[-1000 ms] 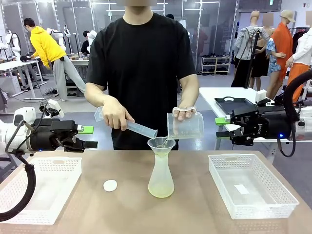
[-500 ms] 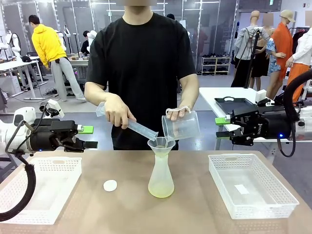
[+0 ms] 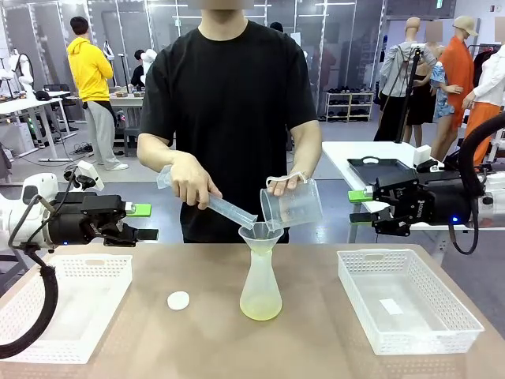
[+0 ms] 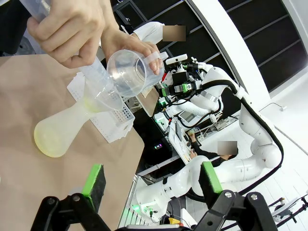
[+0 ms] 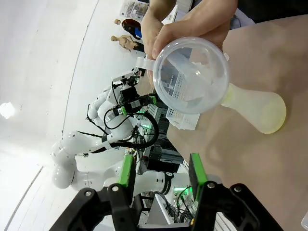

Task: Prepare the solutions needed for the experiment.
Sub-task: Once the solution is in the Big flask , pick up the Plastic Funnel and place it back into the right Organizing basket.

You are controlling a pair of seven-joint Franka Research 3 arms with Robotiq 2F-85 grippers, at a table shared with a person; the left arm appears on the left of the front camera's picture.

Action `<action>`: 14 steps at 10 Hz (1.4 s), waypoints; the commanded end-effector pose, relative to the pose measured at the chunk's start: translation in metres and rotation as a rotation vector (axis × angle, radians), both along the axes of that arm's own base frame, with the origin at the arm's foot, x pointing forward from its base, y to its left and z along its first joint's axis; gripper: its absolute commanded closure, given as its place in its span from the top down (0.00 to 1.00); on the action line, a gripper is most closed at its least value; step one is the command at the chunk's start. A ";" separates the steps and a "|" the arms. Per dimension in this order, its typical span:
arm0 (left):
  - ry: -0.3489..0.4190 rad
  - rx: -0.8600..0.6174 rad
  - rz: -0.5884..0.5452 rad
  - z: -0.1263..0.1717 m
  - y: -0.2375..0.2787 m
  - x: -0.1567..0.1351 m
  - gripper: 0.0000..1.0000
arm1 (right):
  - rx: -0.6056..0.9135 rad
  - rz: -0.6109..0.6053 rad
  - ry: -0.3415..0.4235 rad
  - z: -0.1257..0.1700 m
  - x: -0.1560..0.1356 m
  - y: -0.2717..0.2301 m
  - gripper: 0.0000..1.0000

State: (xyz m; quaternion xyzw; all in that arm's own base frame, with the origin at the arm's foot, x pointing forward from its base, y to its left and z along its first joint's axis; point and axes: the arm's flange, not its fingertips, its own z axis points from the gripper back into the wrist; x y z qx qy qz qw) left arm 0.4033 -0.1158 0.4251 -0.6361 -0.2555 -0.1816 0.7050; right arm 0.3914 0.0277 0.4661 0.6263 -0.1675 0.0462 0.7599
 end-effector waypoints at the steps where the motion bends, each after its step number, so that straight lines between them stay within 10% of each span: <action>1: 0.005 -0.024 0.000 0.002 -0.001 0.000 1.00 | 0.000 0.005 -0.003 0.001 -0.003 -0.001 0.58; 14: 0.005 -0.024 0.000 0.002 -0.001 0.000 1.00 | 0.000 0.005 -0.003 0.001 -0.003 -0.001 0.58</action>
